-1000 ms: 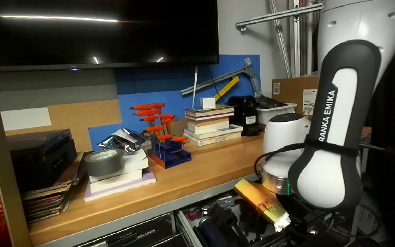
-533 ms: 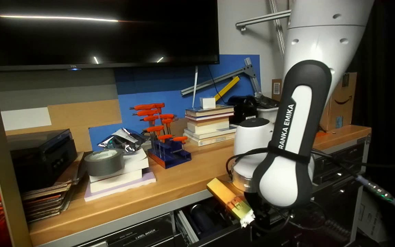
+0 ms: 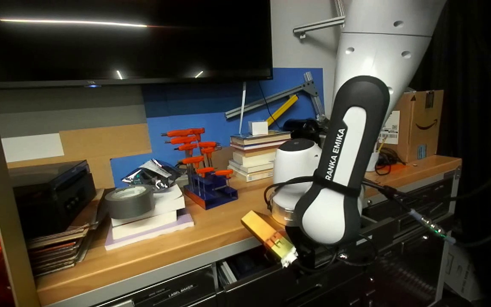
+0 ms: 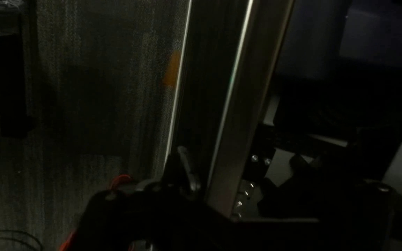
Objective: Put the three black objects in the open drawer then close the drawer
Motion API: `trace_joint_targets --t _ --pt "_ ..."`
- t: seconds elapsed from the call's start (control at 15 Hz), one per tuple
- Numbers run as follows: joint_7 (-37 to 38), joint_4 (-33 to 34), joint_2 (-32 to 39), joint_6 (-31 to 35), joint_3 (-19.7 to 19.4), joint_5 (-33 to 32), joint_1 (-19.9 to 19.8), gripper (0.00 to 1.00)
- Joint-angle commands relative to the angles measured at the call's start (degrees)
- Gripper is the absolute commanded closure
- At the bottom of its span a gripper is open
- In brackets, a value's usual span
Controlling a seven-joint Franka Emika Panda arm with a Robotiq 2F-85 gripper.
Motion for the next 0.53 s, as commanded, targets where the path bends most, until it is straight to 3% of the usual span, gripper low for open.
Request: trace_joint_targets --t 0.0,0.2,0.47 --pt "1.6 -1.8 -6.7 -4.4 -5.8 -4.3 6.5 0.0" --pt "-0.4 -4.0 -12.0 -10.4 -5.9 -6.1 8.3 0.0" --pt "-7.1 -7.8 -19.0 -22.0 -2.9 -5.8 8.5 0.0"
